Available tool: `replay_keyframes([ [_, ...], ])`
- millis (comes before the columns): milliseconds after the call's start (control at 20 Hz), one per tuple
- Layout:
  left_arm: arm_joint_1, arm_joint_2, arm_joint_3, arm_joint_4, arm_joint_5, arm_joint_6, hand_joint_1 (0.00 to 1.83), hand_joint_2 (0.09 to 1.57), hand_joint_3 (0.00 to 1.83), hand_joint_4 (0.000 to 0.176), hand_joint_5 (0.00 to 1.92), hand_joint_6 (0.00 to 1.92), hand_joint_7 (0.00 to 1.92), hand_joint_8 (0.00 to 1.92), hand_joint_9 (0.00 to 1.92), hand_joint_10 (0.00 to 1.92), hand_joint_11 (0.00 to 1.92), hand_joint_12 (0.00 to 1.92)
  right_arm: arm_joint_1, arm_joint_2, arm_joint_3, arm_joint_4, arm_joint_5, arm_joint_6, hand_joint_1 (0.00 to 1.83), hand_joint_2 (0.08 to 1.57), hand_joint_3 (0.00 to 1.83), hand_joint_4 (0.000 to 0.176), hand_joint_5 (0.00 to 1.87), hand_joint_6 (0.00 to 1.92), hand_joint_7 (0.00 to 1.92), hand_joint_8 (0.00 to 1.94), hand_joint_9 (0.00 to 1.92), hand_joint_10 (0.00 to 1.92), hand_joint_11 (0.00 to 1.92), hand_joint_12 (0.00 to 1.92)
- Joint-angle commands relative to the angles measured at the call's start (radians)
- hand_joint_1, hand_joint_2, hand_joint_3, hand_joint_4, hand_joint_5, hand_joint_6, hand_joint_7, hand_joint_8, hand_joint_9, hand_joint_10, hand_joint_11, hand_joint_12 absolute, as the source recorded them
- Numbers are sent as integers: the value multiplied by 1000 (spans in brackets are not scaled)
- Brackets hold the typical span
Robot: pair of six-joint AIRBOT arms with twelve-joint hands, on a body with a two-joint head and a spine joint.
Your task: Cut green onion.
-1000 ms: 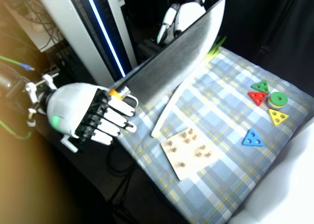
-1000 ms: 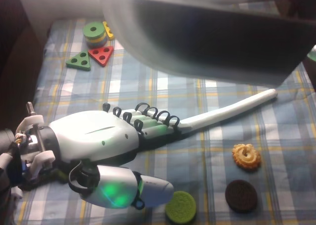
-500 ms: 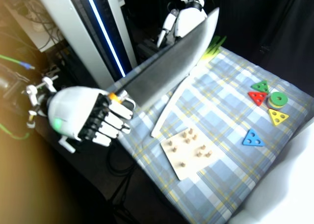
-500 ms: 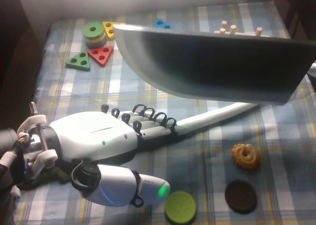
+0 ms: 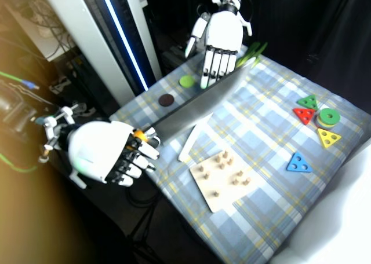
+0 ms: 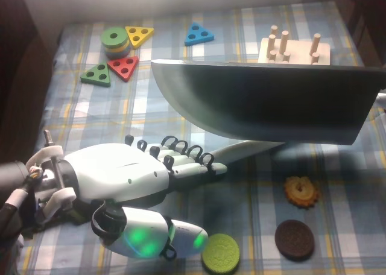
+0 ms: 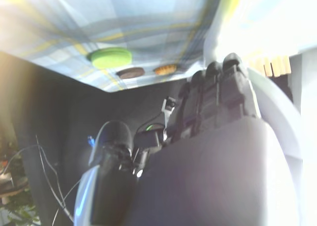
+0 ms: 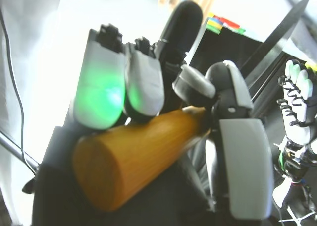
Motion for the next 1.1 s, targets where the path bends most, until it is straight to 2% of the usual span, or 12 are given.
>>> replay_keyframes([
  [0, -9, -8, 5, -9, -85, -8, 0, 1286, 0, 0, 16, 6, 21, 8, 8, 3, 0, 0, 7, 4, 7, -5, 99, 5, 834, 1332, 1, 0, 1328, 1921, 1572, 1941, 1678, 1921, 1688, 1921],
  [300, -7, -10, 9, -9, -82, -13, 0, 1293, 0, 0, 25, 4, 44, 8, 31, 5, 0, 0, 19, 4, 9, -31, 71, 5, 817, 1335, 0, 0, 1352, 1921, 1575, 1941, 1670, 1921, 1669, 1921],
  [350, -7, -10, 9, -9, -83, -14, 0, 1296, 1, 0, 42, 9, 60, 12, 50, 11, 21, 9, 25, 4, 9, -32, 73, 5, 865, 1332, 0, 0, 1342, 1921, 1576, 1941, 1676, 1921, 1682, 1921],
  [600, 1, -13, 11, -10, -84, -24, 0, 1287, 0, 0, 2, 0, 31, 3, 16, 0, 0, 0, 55, 13, 4, -33, 144, 5, 851, 1356, 4, 0, 1288, 1921, 1544, 1941, 1663, 1921, 1687, 1921],
  [850, 1, -13, 17, -36, -109, -26, 0, 1294, 1, 0, 35, 12, 59, 12, 45, 11, 18, 8, 87, 28, 3, -14, 248, 11, 810, 1351, 2, 0, 1212, 1921, 1402, 1941, 1534, 1921, 1547, 1921],
  [950, -1, -12, 17, -45, -125, -26, 0, 1294, 1, 0, 36, 9, 68, 12, 50, 11, 1, 0, 121, 31, 13, -9, 259, 3, 764, 1370, 7, 0, 1176, 1921, 1435, 1941, 1551, 1921, 1568, 1921],
  [1050, -2, -10, 18, -55, -145, -27, 0, 1294, 1, 0, 25, 4, 69, 10, 51, 9, 0, 0, 153, 36, 20, -5, 259, -18, 709, 1376, 6, 0, 1221, 1921, 1447, 1941, 1557, 1921, 1580, 1921],
])
